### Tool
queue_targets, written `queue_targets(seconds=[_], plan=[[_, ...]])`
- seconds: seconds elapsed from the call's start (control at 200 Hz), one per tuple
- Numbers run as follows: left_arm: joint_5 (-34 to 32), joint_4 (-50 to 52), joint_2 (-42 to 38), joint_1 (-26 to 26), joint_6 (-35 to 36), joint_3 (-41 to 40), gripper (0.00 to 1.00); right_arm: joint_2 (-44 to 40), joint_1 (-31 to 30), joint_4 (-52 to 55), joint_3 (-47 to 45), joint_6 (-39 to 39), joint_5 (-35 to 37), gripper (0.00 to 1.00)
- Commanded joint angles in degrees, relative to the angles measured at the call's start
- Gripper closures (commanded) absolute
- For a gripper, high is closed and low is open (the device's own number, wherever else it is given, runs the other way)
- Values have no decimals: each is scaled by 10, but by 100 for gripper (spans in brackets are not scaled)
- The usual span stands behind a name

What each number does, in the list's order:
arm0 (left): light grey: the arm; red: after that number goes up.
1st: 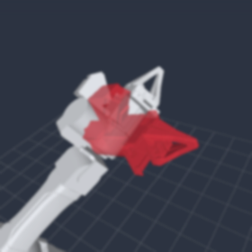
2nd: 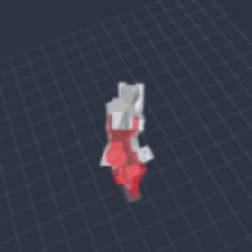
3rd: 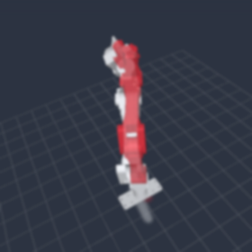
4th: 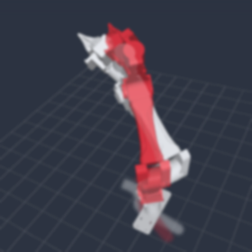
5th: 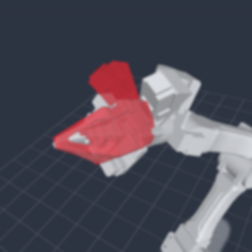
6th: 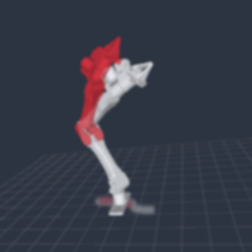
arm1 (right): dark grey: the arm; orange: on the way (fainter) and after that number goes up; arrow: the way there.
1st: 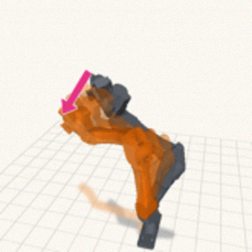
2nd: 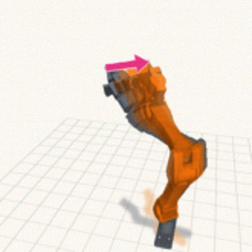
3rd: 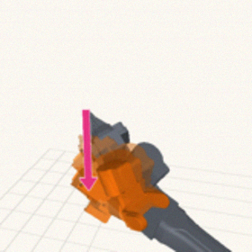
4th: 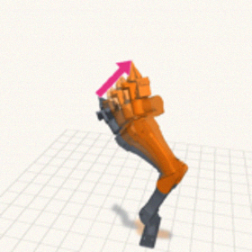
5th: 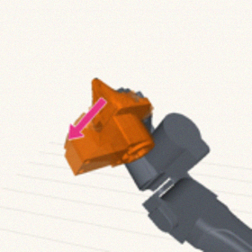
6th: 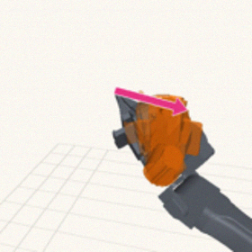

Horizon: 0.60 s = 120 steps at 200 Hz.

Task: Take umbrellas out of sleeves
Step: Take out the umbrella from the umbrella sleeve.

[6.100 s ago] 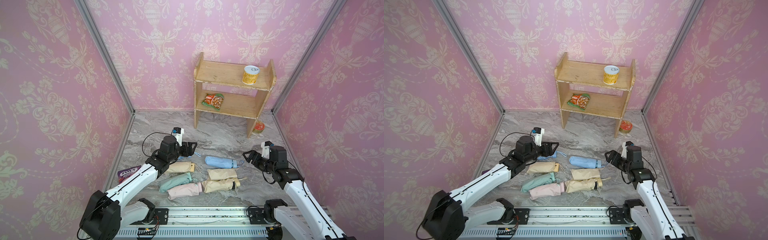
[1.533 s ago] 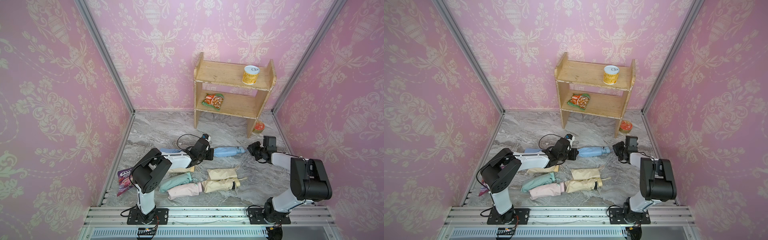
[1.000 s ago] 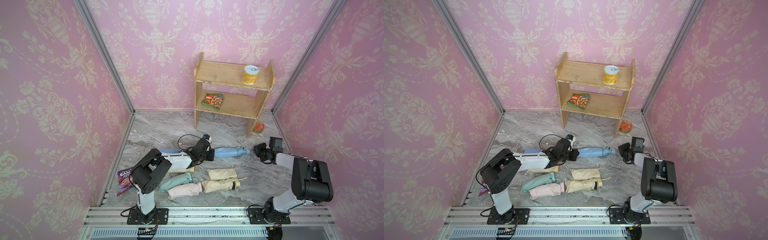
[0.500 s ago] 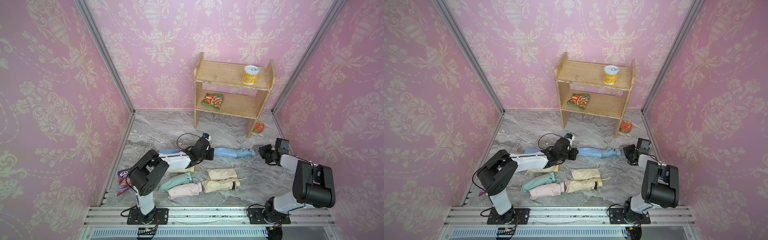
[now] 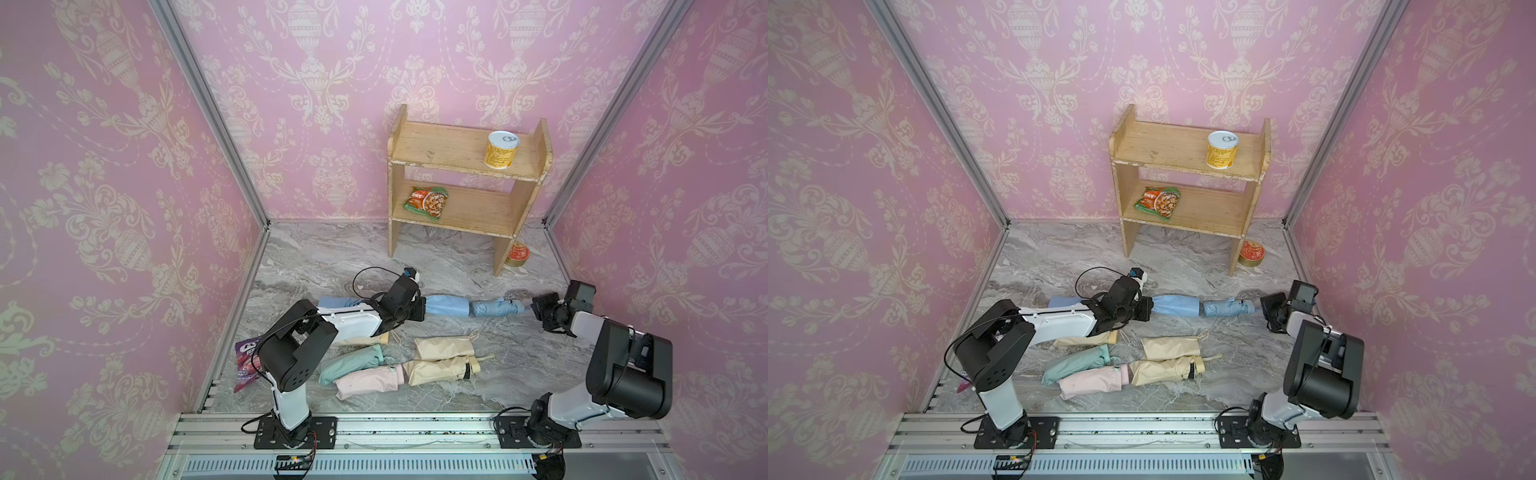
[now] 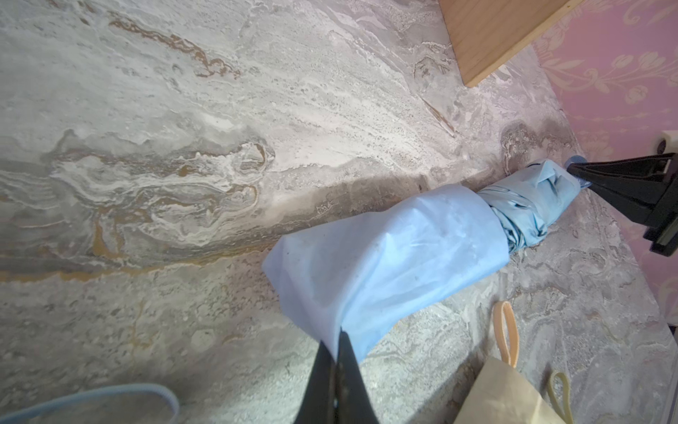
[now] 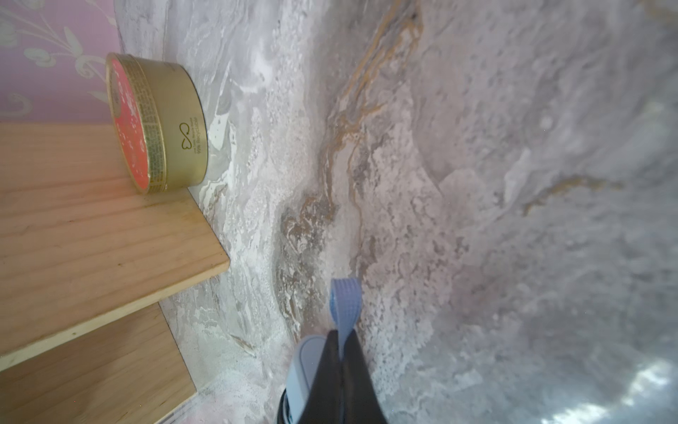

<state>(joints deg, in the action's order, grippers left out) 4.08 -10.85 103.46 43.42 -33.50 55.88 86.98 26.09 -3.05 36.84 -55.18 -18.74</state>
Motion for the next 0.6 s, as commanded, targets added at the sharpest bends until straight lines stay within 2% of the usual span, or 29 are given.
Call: queue_targets(seconds=[0.0,0.185,0.355,0.46,0.535,0.595], plan=[[-13,23,-9,4,19,14,100,0,14,9,10,15,-7,100],[-10,20,-10,4,14,12,98,-1,30,20,27,20,-5,100],[-7,9,-12,6,9,6,92,4,34,20,34,24,2,100],[-10,10,-20,6,11,5,80,6,34,14,37,23,-9,100],[-16,8,-31,7,14,0,71,0,34,15,37,23,-11,93],[-21,8,-41,6,16,-4,64,-9,34,19,36,24,-8,83]])
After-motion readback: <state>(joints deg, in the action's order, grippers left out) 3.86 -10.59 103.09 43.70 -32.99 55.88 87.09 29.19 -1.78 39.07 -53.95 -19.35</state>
